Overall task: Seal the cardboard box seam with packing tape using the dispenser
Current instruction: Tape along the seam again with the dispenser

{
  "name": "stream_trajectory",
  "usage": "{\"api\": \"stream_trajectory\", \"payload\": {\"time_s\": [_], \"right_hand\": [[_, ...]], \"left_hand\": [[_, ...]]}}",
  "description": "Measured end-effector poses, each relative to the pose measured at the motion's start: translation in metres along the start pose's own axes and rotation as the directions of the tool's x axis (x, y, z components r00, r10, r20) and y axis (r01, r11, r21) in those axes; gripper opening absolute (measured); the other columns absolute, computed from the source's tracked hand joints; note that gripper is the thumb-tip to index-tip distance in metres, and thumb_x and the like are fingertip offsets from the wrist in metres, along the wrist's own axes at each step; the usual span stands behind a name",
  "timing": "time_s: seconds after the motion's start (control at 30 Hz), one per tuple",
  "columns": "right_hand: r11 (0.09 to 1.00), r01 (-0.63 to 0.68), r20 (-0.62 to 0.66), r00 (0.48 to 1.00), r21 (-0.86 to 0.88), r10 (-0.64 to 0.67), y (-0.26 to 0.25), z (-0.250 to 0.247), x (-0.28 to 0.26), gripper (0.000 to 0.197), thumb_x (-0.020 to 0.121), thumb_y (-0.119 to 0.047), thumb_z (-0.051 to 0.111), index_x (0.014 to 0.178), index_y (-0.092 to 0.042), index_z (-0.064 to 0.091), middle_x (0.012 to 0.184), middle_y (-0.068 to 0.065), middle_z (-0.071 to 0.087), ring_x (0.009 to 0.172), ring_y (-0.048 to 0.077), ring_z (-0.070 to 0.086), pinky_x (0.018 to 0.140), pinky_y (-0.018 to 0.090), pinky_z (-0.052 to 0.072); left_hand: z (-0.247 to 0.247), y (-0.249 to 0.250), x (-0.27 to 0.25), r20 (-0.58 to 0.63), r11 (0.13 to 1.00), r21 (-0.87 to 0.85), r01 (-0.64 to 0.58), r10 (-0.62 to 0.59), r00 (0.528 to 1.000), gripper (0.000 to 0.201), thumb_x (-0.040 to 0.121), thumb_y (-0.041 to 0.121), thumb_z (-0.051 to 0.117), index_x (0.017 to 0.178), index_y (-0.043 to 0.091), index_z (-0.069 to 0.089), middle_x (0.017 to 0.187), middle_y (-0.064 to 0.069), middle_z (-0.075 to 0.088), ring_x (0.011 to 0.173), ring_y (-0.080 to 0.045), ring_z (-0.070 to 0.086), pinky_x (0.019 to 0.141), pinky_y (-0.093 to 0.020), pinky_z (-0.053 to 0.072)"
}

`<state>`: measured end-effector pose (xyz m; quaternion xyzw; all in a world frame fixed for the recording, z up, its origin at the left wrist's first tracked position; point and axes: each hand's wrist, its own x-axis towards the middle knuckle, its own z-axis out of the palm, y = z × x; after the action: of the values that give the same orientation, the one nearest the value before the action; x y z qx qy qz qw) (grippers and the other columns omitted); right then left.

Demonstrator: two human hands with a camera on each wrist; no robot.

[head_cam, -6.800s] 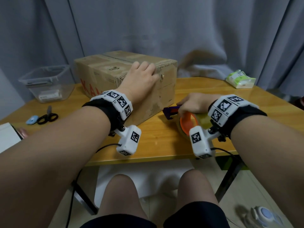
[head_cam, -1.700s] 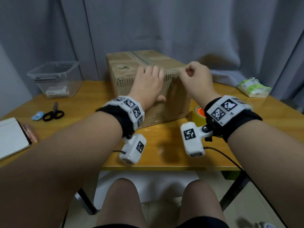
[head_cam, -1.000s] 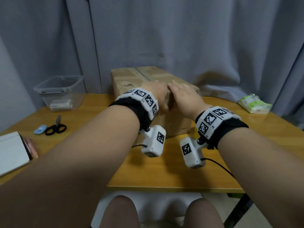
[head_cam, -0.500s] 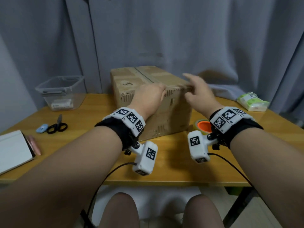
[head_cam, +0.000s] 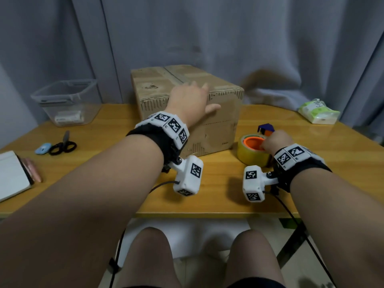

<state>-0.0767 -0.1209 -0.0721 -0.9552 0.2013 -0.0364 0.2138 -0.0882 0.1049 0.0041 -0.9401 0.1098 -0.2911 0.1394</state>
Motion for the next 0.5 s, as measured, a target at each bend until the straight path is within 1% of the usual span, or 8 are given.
{"api": "stream_trajectory", "payload": {"time_s": [0.07,0.13,0.17,0.2,0.23,0.27,0.4,0.5], "right_hand": [[0.996,-0.041,-0.012,0.999,0.085,0.042,0.003,-0.001,-0.001,0.035,0.091,-0.011,0.058,0.061,-0.005,0.043,0.062,0.01,0.045,0.073,0.028,0.052,0.059,0.033,0.041],[0.967,-0.052,-0.032,0.998,0.249,0.062,0.003,0.001,-0.004,0.026,0.091,-0.008,0.055,0.067,-0.002,0.047,0.071,0.014,0.05,0.086,0.035,0.057,0.066,0.035,0.041],[0.934,-0.054,-0.063,0.995,0.354,0.081,0.001,0.003,-0.004,0.014,0.091,-0.006,0.054,0.079,0.002,0.053,0.081,0.018,0.054,0.094,0.036,0.059,0.068,0.034,0.04],[0.891,-0.036,-0.12,0.988,0.453,0.102,-0.001,0.002,-0.009,0.014,0.091,-0.006,0.054,0.1,0.004,0.055,0.095,0.02,0.057,0.102,0.036,0.059,0.068,0.033,0.039],[0.836,-0.017,-0.173,0.976,0.548,0.133,-0.001,0.003,-0.009,0.03,0.091,-0.007,0.055,0.118,0.004,0.049,0.108,0.021,0.058,0.106,0.035,0.059,0.068,0.031,0.038],[0.78,0.03,-0.22,0.966,0.625,0.139,-0.001,0.001,-0.012,0.039,0.089,-0.009,0.057,0.124,0.002,0.043,0.114,0.019,0.057,0.106,0.034,0.059,0.068,0.03,0.037],[0.559,0.24,-0.316,0.948,0.794,0.042,0.008,-0.014,-0.02,0.033,0.083,-0.016,0.062,0.101,-0.013,0.034,0.086,0.001,0.052,0.075,0.022,0.055,0.058,0.027,0.039],[0.368,0.309,-0.322,0.946,0.877,-0.028,-0.001,-0.033,-0.034,0.03,0.083,-0.016,0.059,0.101,-0.015,0.036,0.086,-0.001,0.053,0.069,0.012,0.05,0.059,0.021,0.043]], "left_hand": [[0.003,0.0,0.0,-0.009,1.0,-0.003,0.011,-0.011,1.0,0.065,0.089,0.067,0.031,0.119,0.014,0.054,0.103,-0.011,0.063,0.093,-0.03,0.061,0.062,-0.033,0.035],[0.003,0.001,-0.001,-0.019,1.0,-0.001,0.007,-0.007,1.0,0.064,0.09,0.066,0.03,0.114,0.013,0.057,0.099,-0.009,0.065,0.088,-0.029,0.062,0.059,-0.032,0.033],[0.003,0.0,-0.002,-0.025,1.0,-0.006,0.004,-0.004,1.0,0.064,0.09,0.066,0.031,0.113,0.013,0.058,0.097,-0.008,0.065,0.087,-0.029,0.062,0.058,-0.032,0.033],[0.002,-0.002,-0.003,-0.029,1.0,-0.016,0.003,-0.003,1.0,0.062,0.09,0.065,0.033,0.113,0.014,0.059,0.097,-0.008,0.066,0.086,-0.029,0.062,0.057,-0.032,0.033],[0.0,-0.004,-0.004,-0.034,0.999,-0.033,0.001,-0.002,0.999,0.061,0.089,0.065,0.035,0.112,0.014,0.06,0.096,-0.007,0.067,0.086,-0.029,0.062,0.057,-0.032,0.033],[-0.001,-0.007,-0.005,-0.042,0.999,-0.053,-0.006,0.003,0.999,0.06,0.089,0.065,0.037,0.112,0.015,0.06,0.095,-0.007,0.067,0.086,-0.028,0.063,0.058,-0.032,0.034],[-0.006,-0.016,-0.013,-0.076,0.991,-0.116,-0.059,0.05,0.996,0.065,0.083,0.069,0.042,0.116,0.016,0.061,0.092,-0.009,0.069,0.085,-0.029,0.065,0.062,-0.034,0.044],[-0.008,-0.02,-0.019,-0.098,0.973,-0.201,-0.111,0.093,0.991,0.071,0.08,0.071,0.041,0.125,0.02,0.059,0.099,-0.01,0.07,0.091,-0.03,0.065,0.07,-0.038,0.051]]}}
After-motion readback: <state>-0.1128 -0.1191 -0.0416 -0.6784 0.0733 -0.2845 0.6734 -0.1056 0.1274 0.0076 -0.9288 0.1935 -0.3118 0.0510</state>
